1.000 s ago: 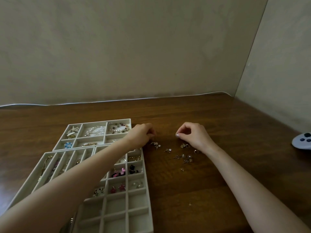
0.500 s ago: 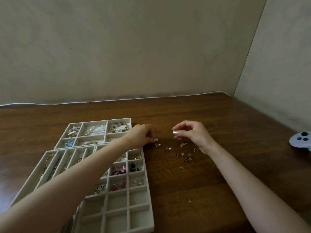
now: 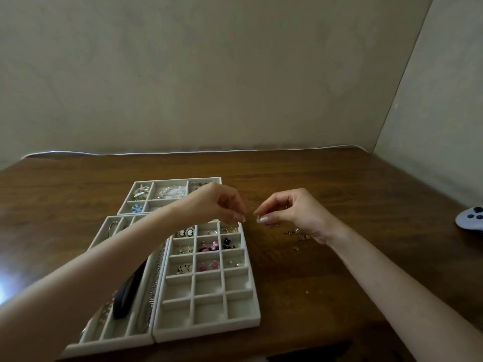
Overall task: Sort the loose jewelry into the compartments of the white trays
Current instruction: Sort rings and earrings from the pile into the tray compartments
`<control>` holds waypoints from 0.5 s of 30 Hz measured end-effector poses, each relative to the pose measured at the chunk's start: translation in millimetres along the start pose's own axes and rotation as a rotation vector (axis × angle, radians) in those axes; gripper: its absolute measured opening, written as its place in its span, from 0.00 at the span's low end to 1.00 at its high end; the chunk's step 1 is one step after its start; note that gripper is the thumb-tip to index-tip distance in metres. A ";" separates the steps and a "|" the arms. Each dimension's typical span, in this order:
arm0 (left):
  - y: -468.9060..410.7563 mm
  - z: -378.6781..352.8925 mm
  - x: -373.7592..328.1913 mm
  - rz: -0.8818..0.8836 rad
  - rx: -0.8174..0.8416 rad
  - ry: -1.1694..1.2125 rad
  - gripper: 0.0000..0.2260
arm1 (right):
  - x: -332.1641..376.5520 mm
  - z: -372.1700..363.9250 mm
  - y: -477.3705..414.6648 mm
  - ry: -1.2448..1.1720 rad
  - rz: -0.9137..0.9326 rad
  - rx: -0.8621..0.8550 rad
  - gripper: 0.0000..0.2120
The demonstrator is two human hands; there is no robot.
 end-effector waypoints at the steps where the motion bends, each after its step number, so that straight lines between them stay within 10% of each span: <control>1: 7.1 -0.3 -1.0 0.005 0.011 -0.012 0.06 | 3.2 -5.4 3.4 0.006 0.004 0.020 0.06; 15: 73.1 -5.9 -1.7 0.011 0.012 -0.268 0.07 | 19.7 -58.0 30.4 0.123 0.064 0.148 0.11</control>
Point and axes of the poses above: each hand's wrist, its own y-axis away from the middle knuckle, its own z-axis out of the back of the hand, x = y × z, the point moved 2 cm from there along -y, towards the middle knuckle, and after that the axes turned 5 degrees about z, right-handed, at the moved point
